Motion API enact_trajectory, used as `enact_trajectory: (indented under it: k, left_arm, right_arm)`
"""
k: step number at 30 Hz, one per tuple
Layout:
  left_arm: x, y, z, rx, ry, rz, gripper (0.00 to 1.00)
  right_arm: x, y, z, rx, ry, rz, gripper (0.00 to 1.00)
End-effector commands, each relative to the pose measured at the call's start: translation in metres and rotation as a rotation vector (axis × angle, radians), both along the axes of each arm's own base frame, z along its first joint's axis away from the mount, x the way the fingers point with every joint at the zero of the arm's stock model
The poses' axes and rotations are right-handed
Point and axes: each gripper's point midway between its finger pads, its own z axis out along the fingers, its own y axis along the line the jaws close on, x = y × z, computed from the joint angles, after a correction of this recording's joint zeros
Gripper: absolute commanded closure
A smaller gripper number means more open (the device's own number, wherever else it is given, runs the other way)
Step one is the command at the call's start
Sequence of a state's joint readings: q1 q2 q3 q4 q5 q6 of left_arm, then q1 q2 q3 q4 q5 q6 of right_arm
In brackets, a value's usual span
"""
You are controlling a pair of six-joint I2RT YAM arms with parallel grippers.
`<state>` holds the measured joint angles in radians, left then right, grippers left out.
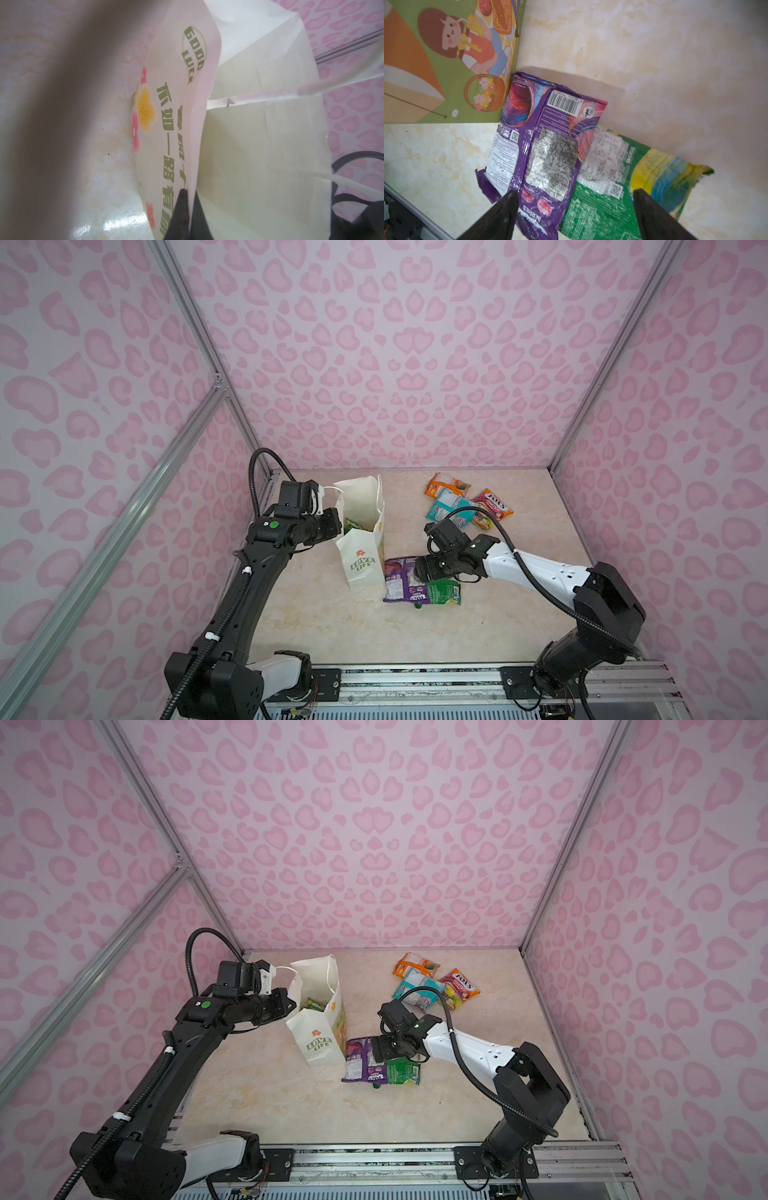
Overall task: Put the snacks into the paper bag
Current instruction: 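Move the right gripper back over the purple Berries packet, then lower the right gripper and close it on the purple Berries packet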
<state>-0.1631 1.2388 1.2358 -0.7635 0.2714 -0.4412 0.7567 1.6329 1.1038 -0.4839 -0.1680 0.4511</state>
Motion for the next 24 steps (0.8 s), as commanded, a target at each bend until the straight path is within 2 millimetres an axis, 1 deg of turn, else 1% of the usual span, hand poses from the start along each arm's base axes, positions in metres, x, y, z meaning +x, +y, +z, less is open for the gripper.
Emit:
enact_trajectory:
  k: [1,3,5,9,12,16,19,24]
  left_arm:
    - [-0.003,0.004,0.004,0.020,-0.030,-0.002,0.97]
    - [-0.004,0.007,0.006,0.026,-0.041,0.008,0.96]
    - [-0.004,0.009,0.005,0.022,-0.042,0.013,0.96]
    - [-0.004,0.005,0.004,-0.014,-0.037,0.003,0.96]
    - [-0.003,0.004,0.004,-0.033,-0.040,0.002,0.96]
    - [-0.002,0.003,0.007,-0.053,-0.053,-0.002,0.96]
    - [-0.002,0.005,0.006,-0.055,-0.050,0.004,0.96]
    - [-0.002,0.006,0.006,-0.052,-0.054,0.009,0.96]
  right_arm:
    - [0.012,0.021,0.000,0.069,0.003,0.025,0.12]
    - [0.016,0.025,-0.006,0.087,0.024,0.019,0.12]
    - [0.020,0.024,-0.013,0.098,0.038,0.009,0.14]
    - [0.029,0.018,-0.026,0.108,0.057,-0.021,0.19]
    - [0.034,0.021,-0.033,0.126,0.067,-0.020,0.20]
    - [0.038,0.025,-0.040,0.134,0.079,-0.016,0.24]
    - [0.039,0.026,-0.047,0.143,0.097,-0.014,0.29]
    - [0.039,0.029,-0.055,0.177,0.118,-0.012,0.32]
